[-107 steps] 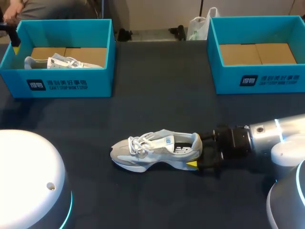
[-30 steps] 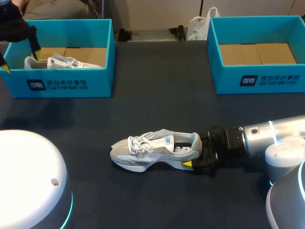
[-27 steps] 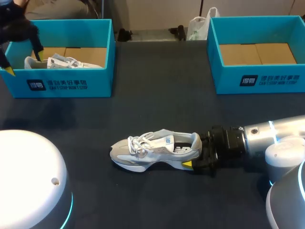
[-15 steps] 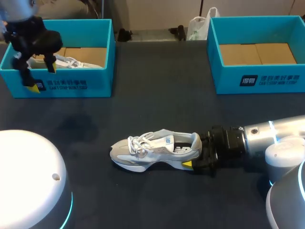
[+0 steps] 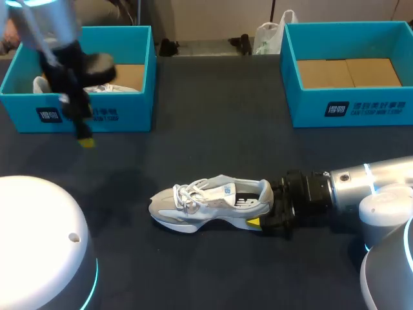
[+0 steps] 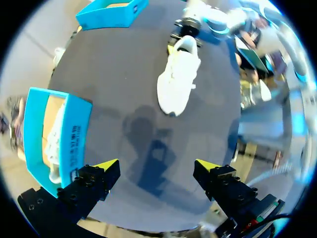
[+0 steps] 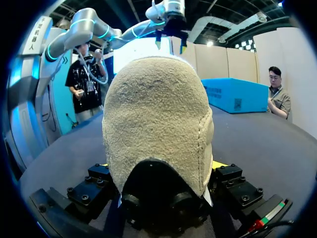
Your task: Take the shoe out of the shoebox, open the shoe tongue, remove and reinsert the insole, then place the shoe into the shoebox
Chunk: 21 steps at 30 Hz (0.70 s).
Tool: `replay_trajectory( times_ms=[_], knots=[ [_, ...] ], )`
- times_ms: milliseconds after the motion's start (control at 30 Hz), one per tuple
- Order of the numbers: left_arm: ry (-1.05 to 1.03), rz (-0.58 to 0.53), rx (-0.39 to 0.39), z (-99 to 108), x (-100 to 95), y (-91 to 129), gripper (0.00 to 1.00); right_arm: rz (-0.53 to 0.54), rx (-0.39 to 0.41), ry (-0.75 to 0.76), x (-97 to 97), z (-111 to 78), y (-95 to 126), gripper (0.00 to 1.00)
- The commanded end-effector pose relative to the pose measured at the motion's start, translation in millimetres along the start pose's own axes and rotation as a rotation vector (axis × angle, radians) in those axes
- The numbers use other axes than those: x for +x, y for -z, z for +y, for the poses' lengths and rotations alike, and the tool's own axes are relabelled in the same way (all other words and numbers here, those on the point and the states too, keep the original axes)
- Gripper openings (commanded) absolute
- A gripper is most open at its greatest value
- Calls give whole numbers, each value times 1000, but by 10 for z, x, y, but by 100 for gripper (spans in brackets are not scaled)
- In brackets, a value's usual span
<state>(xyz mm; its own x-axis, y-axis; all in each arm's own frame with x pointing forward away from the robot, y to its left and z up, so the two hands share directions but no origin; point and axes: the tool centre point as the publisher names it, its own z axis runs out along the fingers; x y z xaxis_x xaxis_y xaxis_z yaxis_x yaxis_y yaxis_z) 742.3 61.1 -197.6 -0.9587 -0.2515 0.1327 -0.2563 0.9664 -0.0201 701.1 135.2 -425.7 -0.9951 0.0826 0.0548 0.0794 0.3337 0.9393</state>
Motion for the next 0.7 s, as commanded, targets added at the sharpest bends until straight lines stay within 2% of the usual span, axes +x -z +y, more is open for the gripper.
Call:
replay_trajectory(
  times_ms=[33, 367, 433, 633, 700],
  knots=[
    [822, -100, -176, -319, 206, -110, 100, -2, 3, 0, 13, -7, -41, 0],
    [822, -100, -176, -319, 206, -110, 100, -2, 3, 0, 13, -7, -41, 0],
    [905, -73, -187, -405, 287, -162, 100, -2, 3, 0, 13, -7, -41, 0],
    [1187, -99, -84, -749, 749, -265, 100, -2, 3, 0, 13, -7, -41, 0],
    [1310, -41, -82, -871, 845, -277, 100, -2, 3, 0, 13, -7, -41, 0]
  ],
)
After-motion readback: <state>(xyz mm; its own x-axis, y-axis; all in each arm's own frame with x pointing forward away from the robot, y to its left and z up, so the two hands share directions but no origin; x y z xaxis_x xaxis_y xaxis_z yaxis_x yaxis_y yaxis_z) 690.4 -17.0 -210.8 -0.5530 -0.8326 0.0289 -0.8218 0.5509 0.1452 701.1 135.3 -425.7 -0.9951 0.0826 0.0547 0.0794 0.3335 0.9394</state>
